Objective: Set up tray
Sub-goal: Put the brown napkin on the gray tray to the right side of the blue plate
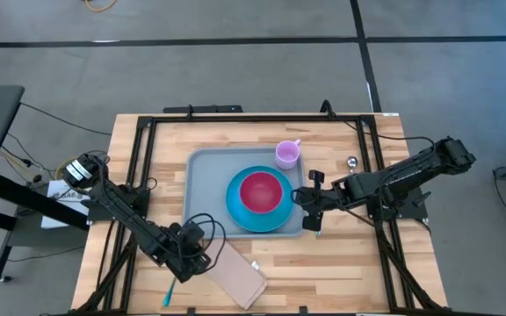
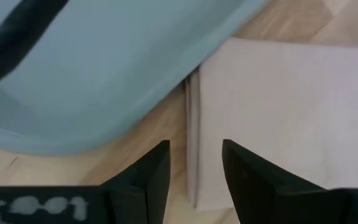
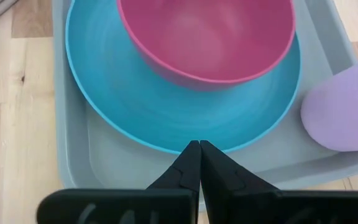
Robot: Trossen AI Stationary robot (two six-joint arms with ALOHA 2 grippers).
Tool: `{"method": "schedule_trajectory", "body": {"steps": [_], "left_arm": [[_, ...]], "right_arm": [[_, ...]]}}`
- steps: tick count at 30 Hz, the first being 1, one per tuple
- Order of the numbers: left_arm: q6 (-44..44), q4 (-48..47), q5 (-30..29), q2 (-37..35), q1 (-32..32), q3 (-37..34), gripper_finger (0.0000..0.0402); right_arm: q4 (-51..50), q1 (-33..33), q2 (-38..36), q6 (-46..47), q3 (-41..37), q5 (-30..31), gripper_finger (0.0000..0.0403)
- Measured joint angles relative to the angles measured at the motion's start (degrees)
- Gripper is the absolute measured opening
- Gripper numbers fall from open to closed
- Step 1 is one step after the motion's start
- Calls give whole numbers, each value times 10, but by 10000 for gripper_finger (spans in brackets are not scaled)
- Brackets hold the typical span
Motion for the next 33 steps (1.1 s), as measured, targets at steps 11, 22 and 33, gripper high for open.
{"method": "schedule_trajectory", "body": {"steps": [11,22,33], "left_arm": [[-5,1,9,0,-1,0,132],[-11,1,-1,2,-21,0,132],[15,48,17,78,-28,2,132]], "right_arm": [[0,0,0,1,0,0,1],[4,0,0,7,0,0,1],[11,4,0,39,0,0,1]]}}
